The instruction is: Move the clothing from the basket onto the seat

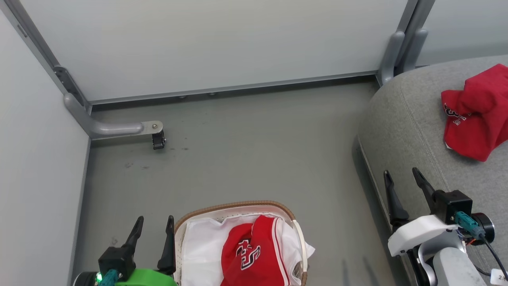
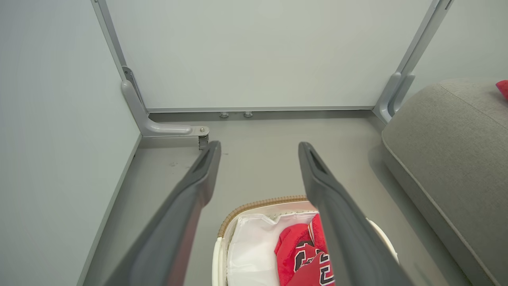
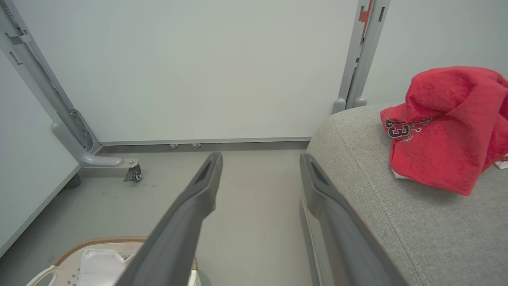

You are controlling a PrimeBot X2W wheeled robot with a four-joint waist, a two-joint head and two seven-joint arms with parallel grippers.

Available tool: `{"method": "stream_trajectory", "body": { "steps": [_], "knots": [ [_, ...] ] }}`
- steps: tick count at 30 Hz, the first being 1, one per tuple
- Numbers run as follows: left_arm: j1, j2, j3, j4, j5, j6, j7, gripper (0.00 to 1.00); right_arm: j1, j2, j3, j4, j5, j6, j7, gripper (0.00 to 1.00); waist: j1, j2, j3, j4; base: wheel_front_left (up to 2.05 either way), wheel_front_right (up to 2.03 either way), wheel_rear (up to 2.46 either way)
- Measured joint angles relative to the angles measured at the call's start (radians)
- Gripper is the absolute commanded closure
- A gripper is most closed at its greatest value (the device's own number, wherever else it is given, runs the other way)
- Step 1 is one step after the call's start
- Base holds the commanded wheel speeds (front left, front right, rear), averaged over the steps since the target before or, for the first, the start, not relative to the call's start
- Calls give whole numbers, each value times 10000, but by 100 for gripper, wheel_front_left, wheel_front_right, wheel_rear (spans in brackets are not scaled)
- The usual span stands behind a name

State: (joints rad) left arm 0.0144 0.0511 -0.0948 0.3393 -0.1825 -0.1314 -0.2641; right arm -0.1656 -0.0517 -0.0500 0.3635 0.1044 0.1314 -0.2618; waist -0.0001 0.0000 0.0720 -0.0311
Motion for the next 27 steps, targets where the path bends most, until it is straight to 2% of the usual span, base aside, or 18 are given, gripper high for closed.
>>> {"method": "stream_trajectory", "body": {
  "steps": [11, 27],
  "knots": [
    [-1128, 29, -1572, 608, -546, 0, 0, 0, -870, 19, 495, -430, 345, 0, 0, 0, 0, 0, 1180, -402, 0, 0, 0],
    [-2942, 882, -3789, 2372, -1764, 0, 0, 0, -1744, 10, 892, -802, 548, 0, 0, 0, 1, 0, 3230, -1287, 0, 0, 0]
  ]
}}
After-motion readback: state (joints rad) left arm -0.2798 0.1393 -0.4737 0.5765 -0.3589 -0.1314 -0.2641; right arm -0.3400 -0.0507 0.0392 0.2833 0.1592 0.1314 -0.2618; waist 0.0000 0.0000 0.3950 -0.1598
